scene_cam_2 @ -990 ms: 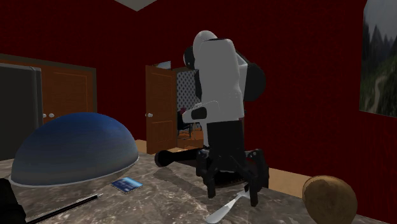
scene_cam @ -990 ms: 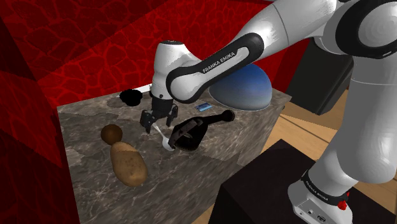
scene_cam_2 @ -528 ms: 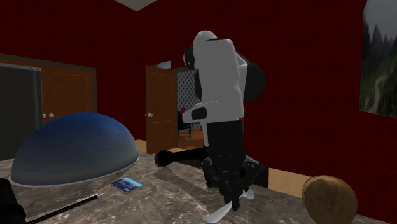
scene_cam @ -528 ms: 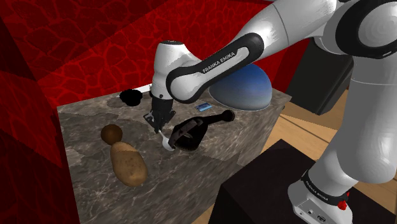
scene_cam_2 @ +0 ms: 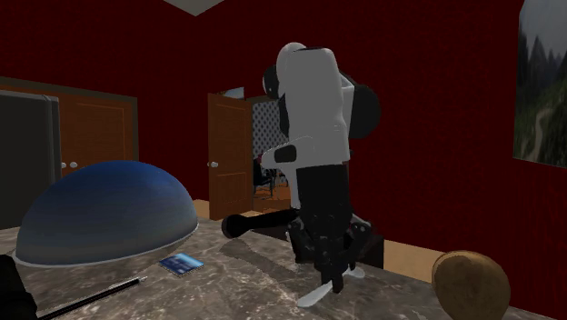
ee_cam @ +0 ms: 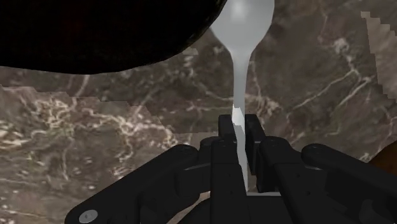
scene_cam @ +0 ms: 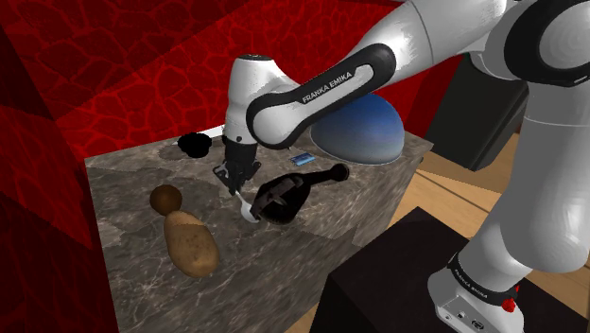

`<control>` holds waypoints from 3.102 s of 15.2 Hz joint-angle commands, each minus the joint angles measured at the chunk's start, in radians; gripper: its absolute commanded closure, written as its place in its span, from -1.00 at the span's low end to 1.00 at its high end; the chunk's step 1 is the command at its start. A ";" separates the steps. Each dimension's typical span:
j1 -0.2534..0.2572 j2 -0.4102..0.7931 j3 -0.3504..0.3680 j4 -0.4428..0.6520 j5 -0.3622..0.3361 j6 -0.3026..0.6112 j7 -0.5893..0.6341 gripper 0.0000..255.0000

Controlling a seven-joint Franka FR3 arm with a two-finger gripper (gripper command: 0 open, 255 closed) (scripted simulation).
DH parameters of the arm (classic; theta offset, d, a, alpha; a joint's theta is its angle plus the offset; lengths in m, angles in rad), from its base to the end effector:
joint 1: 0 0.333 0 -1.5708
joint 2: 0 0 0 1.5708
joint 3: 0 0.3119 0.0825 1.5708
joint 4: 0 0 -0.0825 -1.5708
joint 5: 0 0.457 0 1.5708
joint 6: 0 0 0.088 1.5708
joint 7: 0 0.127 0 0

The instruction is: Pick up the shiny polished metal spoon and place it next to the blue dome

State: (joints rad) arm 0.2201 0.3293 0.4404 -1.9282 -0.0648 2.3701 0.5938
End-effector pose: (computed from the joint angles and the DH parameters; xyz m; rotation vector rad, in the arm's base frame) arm 0.5488 0.4154 0.2798 -2.9808 -0.1180 -0.0990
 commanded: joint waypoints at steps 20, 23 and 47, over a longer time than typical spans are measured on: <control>-0.022 -0.116 0.023 0.144 0.061 -0.249 -0.026 1.00; -0.023 -0.125 0.024 0.172 0.065 -0.287 -0.027 1.00; -0.010 -0.124 0.032 0.499 0.060 -0.610 -0.006 1.00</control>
State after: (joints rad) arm 0.2088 0.2039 0.4717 -1.4468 -0.0040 1.7761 0.5862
